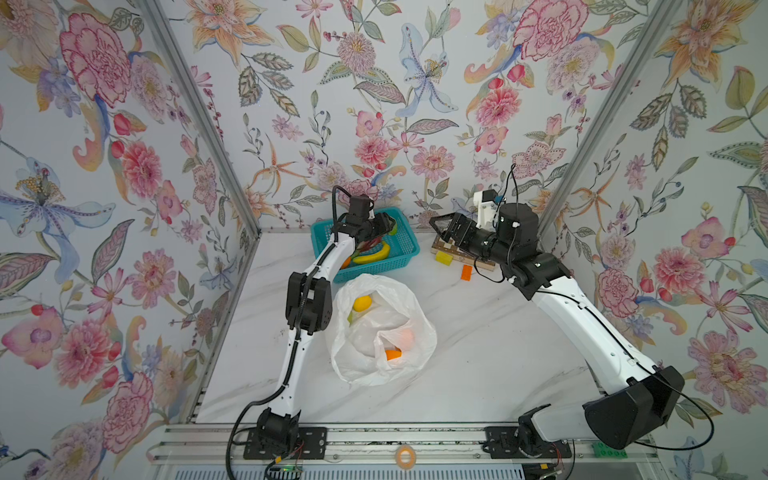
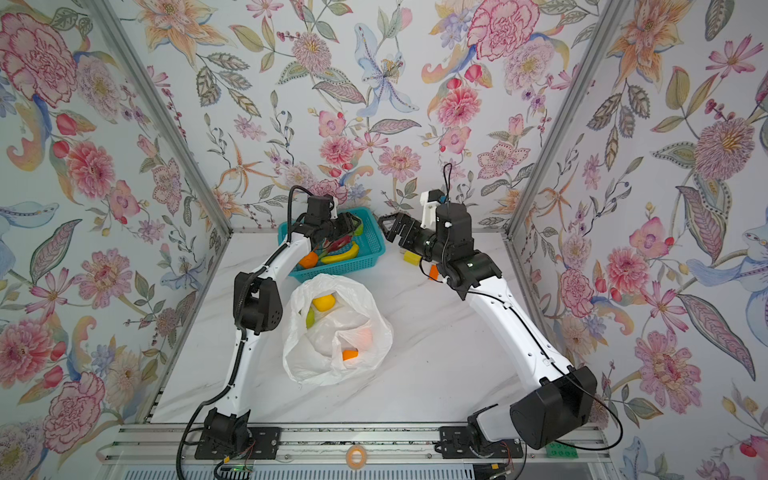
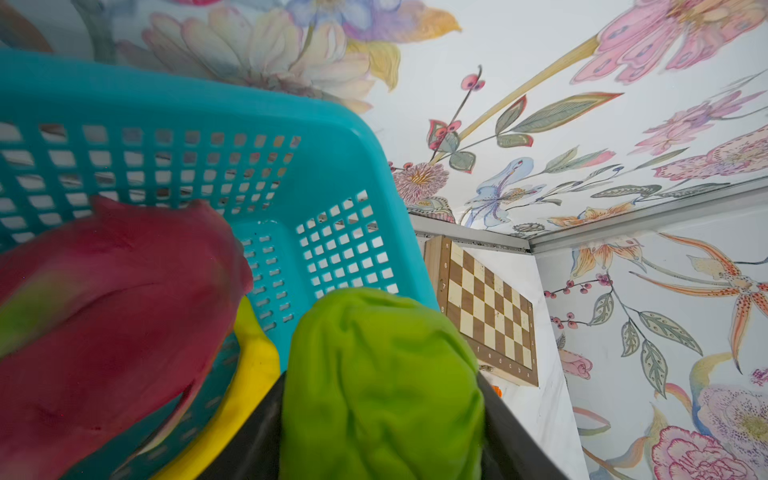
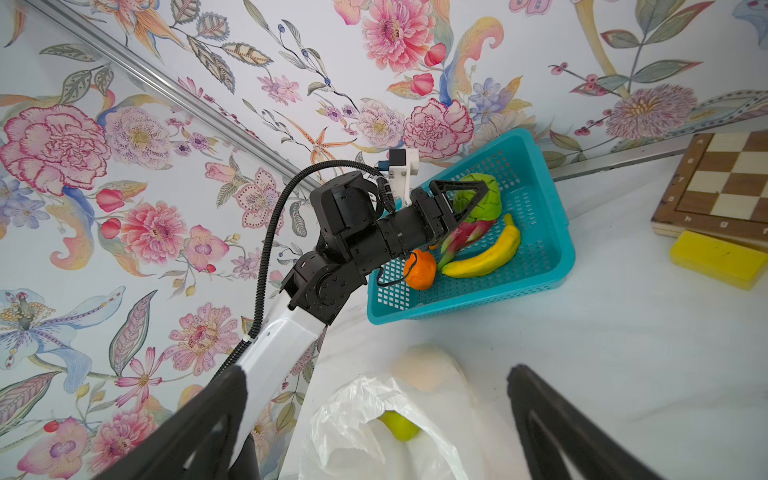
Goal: Untie the knot of the plastic bag and take out the fruit
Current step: 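Carry the green apple into the teal basket with the left gripper while the right withdraws, then move the left gripper to the bag rim while the right gripper reaches into the bag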
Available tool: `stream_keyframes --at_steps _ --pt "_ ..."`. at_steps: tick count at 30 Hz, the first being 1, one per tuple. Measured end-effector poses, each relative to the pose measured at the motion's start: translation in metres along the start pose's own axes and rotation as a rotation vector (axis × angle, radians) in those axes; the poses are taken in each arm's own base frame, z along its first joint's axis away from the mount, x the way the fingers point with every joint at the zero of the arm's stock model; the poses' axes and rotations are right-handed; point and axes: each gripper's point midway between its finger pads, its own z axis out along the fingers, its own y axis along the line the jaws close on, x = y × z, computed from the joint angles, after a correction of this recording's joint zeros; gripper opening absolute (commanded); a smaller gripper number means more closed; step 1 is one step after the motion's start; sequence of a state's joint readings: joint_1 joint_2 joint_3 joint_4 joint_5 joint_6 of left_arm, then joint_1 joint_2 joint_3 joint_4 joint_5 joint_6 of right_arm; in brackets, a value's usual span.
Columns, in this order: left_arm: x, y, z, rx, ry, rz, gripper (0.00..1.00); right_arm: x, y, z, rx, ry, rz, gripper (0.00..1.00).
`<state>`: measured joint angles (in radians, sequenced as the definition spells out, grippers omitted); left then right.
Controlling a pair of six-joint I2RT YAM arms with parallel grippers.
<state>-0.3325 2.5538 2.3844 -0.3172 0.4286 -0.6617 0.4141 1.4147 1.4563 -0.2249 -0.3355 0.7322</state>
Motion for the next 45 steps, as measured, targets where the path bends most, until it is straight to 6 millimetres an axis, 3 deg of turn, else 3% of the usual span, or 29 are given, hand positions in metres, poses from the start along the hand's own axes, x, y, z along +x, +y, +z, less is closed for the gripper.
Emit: stream_keyframes --at_steps 6,14,20,30,34,37,45 --pt "0.038 0.006 0.02 -0.013 0.082 -0.015 0.53 0.0 -0.004 0.0 -0.003 0.012 0.006 0.99" --pt "0.074 0.012 0.031 -0.042 0.164 0.005 0.62 0.001 -0.003 0.0 -0.013 0.021 0.005 0.99" --pt "0.082 0.018 0.031 -0.058 0.191 0.036 0.85 0.001 -0.002 0.0 -0.015 0.023 0.005 0.99" --pt "0.085 0.021 0.026 -0.076 0.198 0.068 0.93 0.003 -0.004 0.0 -0.013 0.026 0.007 0.99" --pt "0.077 0.013 0.008 -0.094 0.18 0.099 0.94 0.007 -0.007 0.001 -0.01 0.036 0.011 0.99" --pt "0.059 -0.005 -0.017 -0.094 0.142 0.141 0.94 0.009 -0.008 0.001 -0.009 0.043 0.013 0.99" --pt "0.003 -0.068 -0.122 -0.071 -0.019 0.293 0.93 0.029 0.004 0.005 -0.023 0.088 -0.035 0.94"
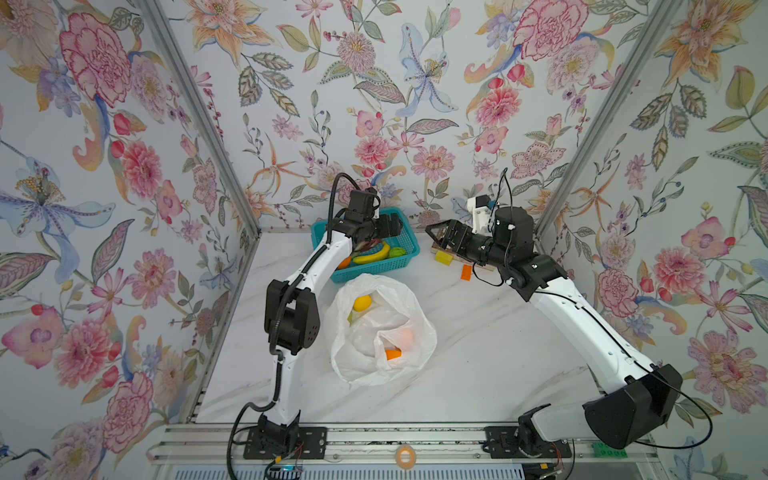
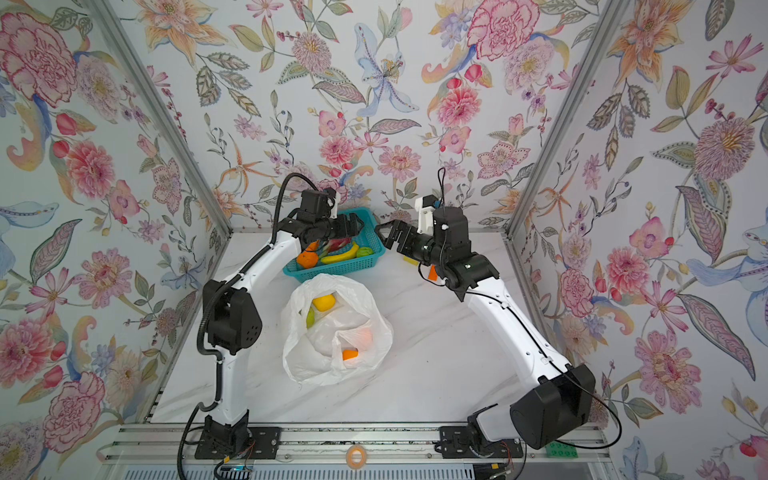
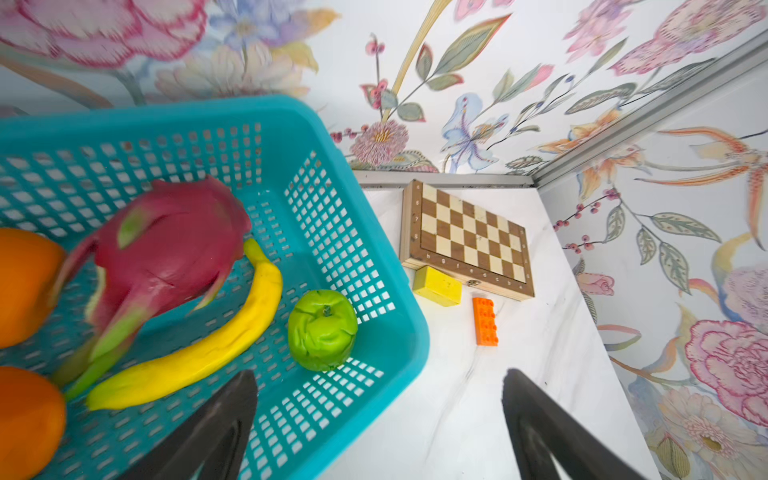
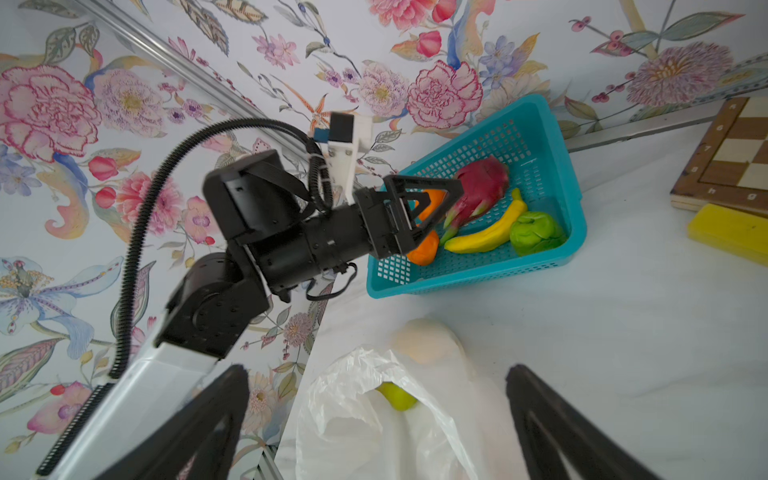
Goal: Untie the knot of the plastic bag and take out the fruit
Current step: 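Move the left gripper to the bag rim while the right gripper reaches into the bag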
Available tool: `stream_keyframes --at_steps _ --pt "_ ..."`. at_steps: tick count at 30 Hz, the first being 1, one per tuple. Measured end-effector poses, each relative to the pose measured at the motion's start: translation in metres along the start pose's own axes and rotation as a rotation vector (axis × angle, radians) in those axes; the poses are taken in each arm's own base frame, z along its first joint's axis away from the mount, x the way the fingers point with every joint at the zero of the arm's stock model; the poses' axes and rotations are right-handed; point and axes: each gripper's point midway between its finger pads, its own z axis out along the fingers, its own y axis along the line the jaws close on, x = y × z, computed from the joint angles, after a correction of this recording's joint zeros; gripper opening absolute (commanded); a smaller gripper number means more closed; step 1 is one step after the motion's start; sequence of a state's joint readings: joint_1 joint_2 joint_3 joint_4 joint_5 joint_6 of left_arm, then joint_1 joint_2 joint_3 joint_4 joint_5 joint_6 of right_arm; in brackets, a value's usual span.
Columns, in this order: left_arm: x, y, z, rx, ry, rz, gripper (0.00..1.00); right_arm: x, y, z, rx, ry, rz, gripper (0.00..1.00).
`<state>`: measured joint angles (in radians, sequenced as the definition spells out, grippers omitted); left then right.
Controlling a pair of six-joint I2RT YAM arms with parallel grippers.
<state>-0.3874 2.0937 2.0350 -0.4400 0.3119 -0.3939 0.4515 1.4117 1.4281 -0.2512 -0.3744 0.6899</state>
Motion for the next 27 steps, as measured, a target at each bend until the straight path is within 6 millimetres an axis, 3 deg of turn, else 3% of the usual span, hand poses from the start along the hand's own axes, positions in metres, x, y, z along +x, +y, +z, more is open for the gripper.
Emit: stream_keyframes --at_steps 4,7,12,17,22,27 --pt "-0.013 -0.006 -0.059 -0.021 -0.044 0.066 0.93 0.019 0.014 0.006 -0.013 0.039 -0.068 0.88" --pt "-0.009 -0.002 -0.099 -0.053 -0.05 0.105 0.92 0.038 0.027 0.012 -0.028 0.08 -0.127 0.83" --pt "0.021 0.013 -0.159 -0.114 -0.018 0.148 0.91 0.087 0.04 0.028 -0.036 0.202 -0.23 0.76" --pt "0.056 0.021 -0.207 -0.147 0.013 0.178 0.91 0.15 0.033 0.043 0.017 0.377 -0.314 0.7" --pt "0.089 0.026 -0.232 -0.16 0.055 0.197 0.9 0.196 0.025 0.049 0.062 0.497 -0.367 0.67" --pt "0.119 0.039 -0.233 -0.192 0.139 0.213 0.9 0.238 0.01 0.064 0.116 0.621 -0.385 0.66"
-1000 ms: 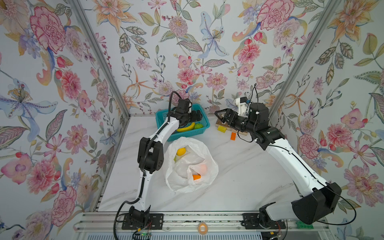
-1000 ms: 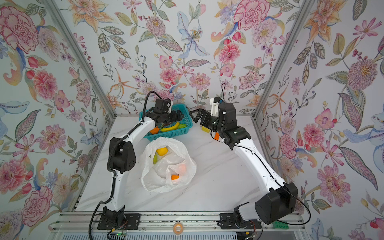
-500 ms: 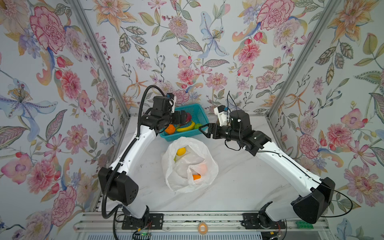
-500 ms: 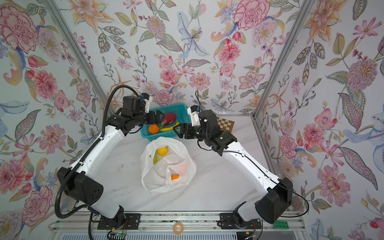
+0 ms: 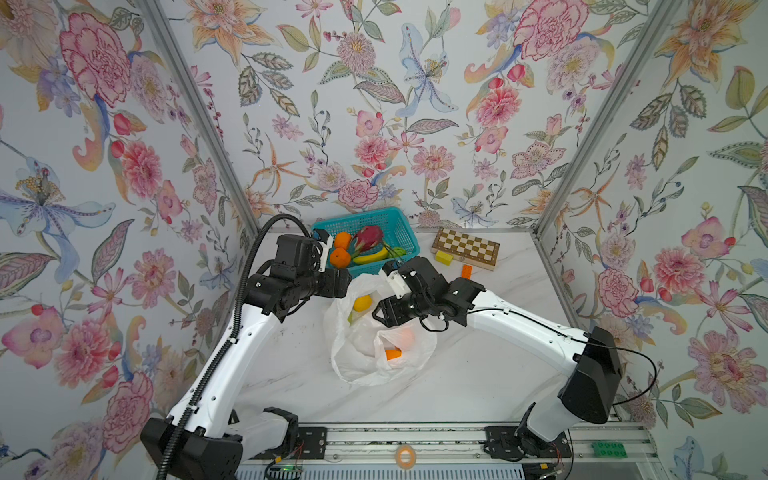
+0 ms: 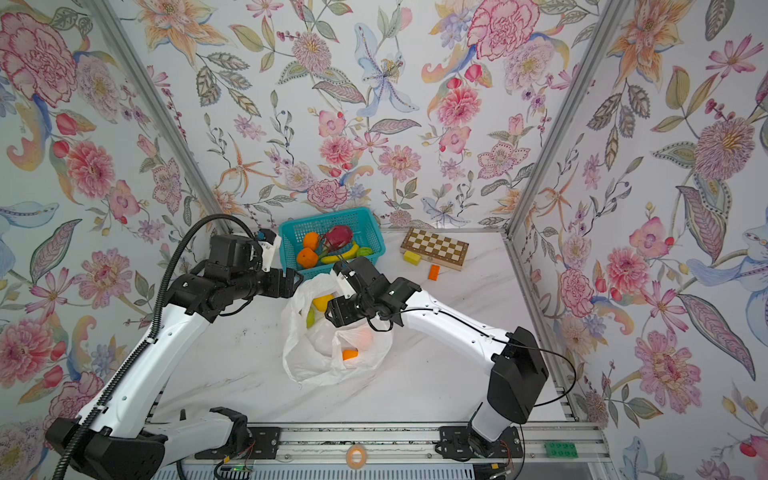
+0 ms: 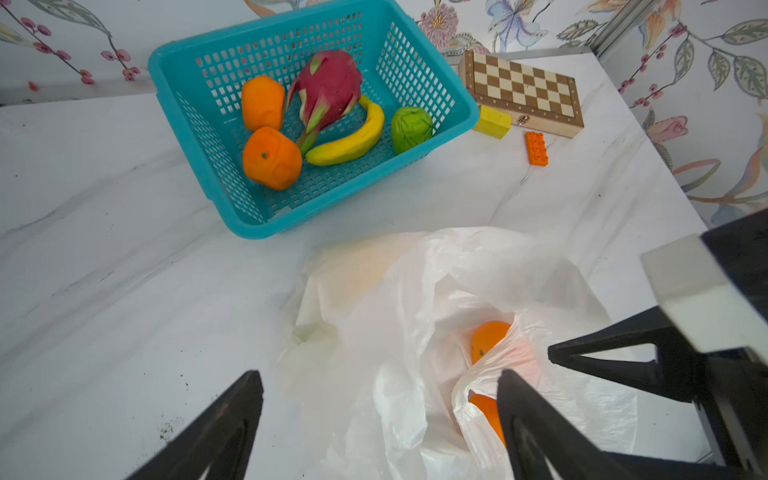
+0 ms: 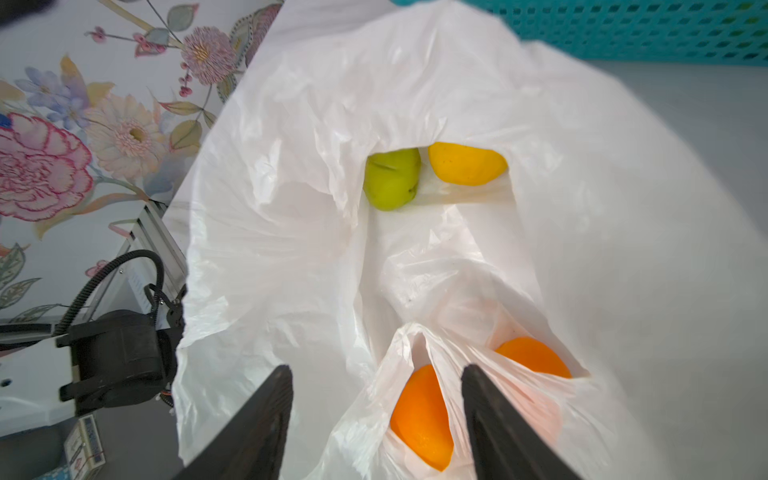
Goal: Untie the knot of the plastic bag and take out the fruit
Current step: 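Move the left gripper to the bag rim while the right gripper reaches into the bag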
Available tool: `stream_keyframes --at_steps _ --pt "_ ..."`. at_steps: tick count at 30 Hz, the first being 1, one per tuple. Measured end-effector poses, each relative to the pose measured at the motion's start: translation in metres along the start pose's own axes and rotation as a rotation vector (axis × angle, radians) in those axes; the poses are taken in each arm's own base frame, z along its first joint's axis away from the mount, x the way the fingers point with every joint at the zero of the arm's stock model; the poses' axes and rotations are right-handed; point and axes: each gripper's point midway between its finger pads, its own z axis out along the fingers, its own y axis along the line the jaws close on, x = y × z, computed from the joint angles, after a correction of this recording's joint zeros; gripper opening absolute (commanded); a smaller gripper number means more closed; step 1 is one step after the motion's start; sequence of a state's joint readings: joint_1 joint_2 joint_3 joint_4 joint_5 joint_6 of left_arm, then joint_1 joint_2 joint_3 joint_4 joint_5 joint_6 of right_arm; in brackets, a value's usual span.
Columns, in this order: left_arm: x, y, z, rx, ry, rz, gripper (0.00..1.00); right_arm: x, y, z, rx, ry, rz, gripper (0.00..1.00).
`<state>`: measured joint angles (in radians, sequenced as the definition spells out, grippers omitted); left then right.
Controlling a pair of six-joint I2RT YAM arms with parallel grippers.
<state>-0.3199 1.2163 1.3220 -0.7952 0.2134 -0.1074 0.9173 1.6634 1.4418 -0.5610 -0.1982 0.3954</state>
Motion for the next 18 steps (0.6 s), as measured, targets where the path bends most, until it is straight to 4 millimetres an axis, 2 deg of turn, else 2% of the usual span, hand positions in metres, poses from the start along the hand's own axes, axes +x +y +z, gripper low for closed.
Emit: stream_keyframes --at_steps 3,7,11,18 --pt "0.012 0.003 0.006 -0.013 0.043 0.009 0.9 0.01 -0.001 0.029 0.027 0.087 0.004 0.65" --pt "0.021 -0.002 0.013 0.027 0.078 0.007 0.88 0.01 -0.005 0.059 0.051 0.142 0.012 0.64" --pt "0.03 -0.01 0.023 0.083 0.121 0.002 0.83 0.005 -0.012 0.078 0.085 0.146 0.021 0.64" --pt "0.047 -0.002 0.044 0.065 0.219 -0.021 0.64 -0.007 -0.028 0.101 0.135 0.061 0.057 0.64"
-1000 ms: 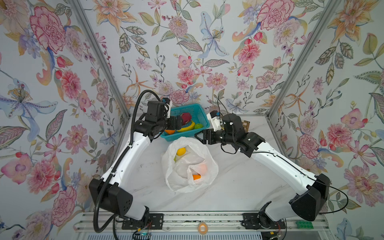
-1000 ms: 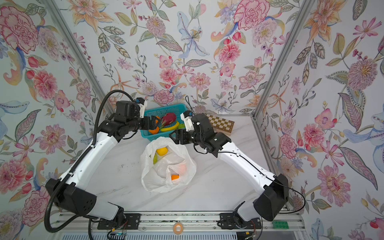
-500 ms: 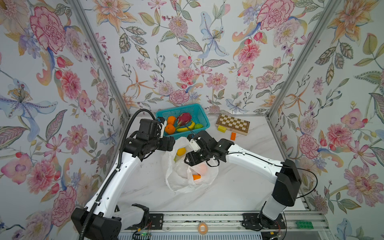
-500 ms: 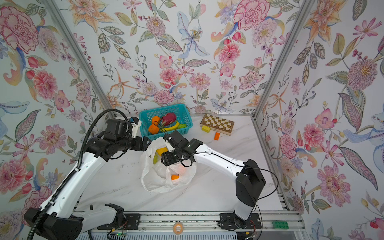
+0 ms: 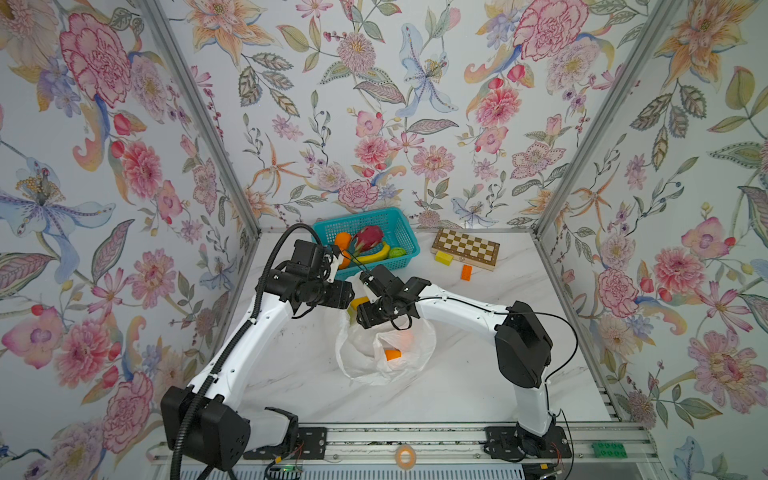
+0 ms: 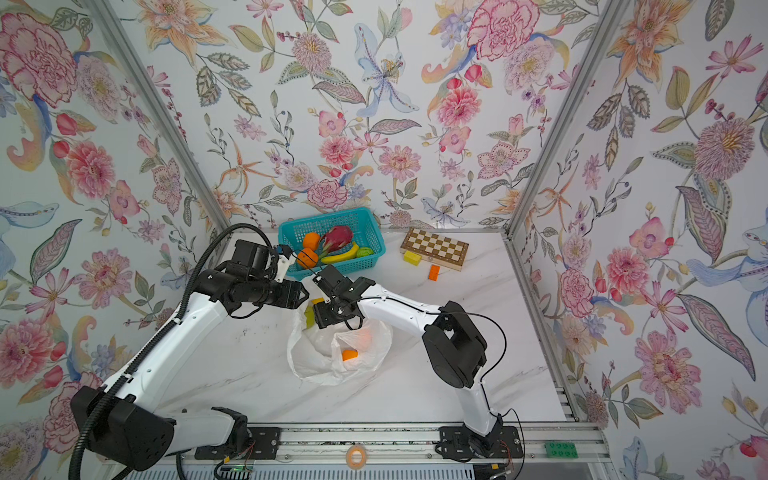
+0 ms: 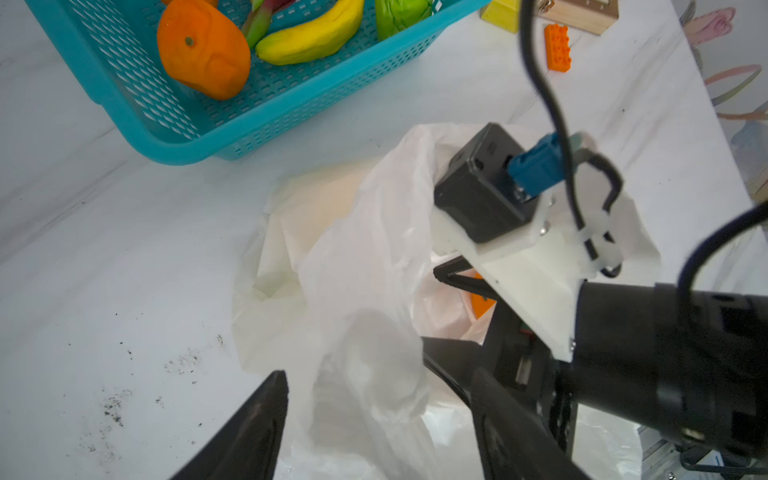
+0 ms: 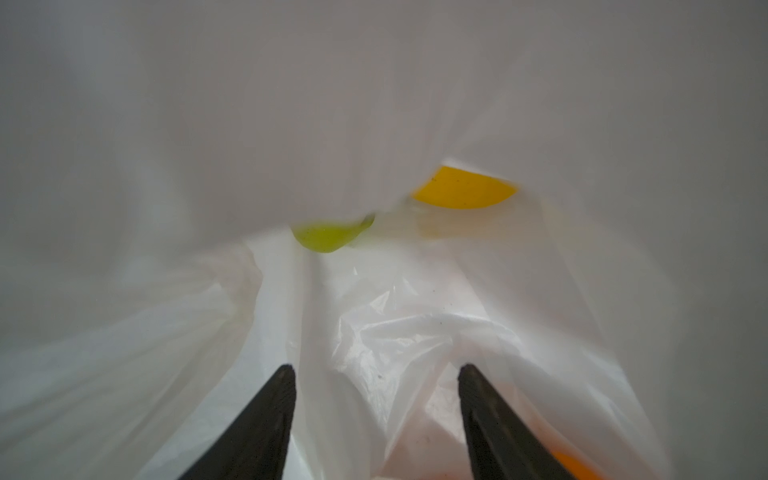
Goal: Untie the knot of the plastic bag and take out the fruit
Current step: 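Move the left gripper to the bag rim while the right gripper reaches into the bag, then lower the right gripper onto the yellow pear and close on it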
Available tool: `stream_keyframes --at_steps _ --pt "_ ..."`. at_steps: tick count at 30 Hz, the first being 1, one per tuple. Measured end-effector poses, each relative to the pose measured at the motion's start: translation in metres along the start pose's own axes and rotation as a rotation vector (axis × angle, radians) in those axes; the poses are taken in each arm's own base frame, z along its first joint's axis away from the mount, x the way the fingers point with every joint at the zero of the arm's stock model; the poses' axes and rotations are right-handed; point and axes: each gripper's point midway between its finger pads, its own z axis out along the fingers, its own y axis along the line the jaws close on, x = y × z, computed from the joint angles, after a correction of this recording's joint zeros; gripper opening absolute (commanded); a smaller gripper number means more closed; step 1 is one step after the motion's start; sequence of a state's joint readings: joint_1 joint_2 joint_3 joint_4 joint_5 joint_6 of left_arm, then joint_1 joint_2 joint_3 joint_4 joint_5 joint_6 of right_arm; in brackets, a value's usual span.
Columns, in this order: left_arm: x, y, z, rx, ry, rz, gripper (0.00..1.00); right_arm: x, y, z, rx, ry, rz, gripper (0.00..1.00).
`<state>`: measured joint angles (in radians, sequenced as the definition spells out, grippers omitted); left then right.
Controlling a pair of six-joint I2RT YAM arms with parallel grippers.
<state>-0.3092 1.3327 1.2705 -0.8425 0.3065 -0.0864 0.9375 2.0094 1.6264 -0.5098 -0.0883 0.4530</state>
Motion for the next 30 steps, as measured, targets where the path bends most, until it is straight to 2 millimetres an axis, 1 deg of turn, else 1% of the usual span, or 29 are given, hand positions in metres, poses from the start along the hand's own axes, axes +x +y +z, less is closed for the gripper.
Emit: stream_keyframes --at_steps 4,8,11,13,17,20,24,30 --pt "0.003 0.013 0.01 -0.044 0.03 -0.037 0.51 -0.013 -0.008 0.011 -0.012 -0.09 0.062 0.66" --pt "-0.002 0.022 0.012 -0.09 0.015 -0.051 0.35 -0.024 -0.013 0.019 -0.025 -0.169 0.132 0.69" --pt "-0.008 0.025 0.014 -0.107 -0.008 -0.056 0.24 -0.036 -0.013 0.022 -0.042 -0.238 0.182 0.71" --pt "-0.012 0.027 0.016 -0.113 -0.021 -0.06 0.18 -0.04 -0.014 0.023 -0.048 -0.275 0.21 0.71" --pt "-0.02 0.028 0.018 -0.12 -0.042 -0.074 0.0 -0.045 -0.019 0.03 -0.043 -0.321 0.26 0.73" --pt "-0.03 0.029 0.012 -0.131 -0.073 -0.07 0.0 -0.047 -0.024 0.035 -0.03 -0.348 0.279 0.76" --pt "-0.045 0.027 0.005 -0.127 -0.126 -0.067 0.0 -0.043 -0.03 0.04 -0.008 -0.364 0.286 0.77" --pt "-0.053 0.021 -0.006 -0.106 -0.175 -0.075 0.0 -0.035 -0.034 0.044 0.015 -0.381 0.282 0.78"
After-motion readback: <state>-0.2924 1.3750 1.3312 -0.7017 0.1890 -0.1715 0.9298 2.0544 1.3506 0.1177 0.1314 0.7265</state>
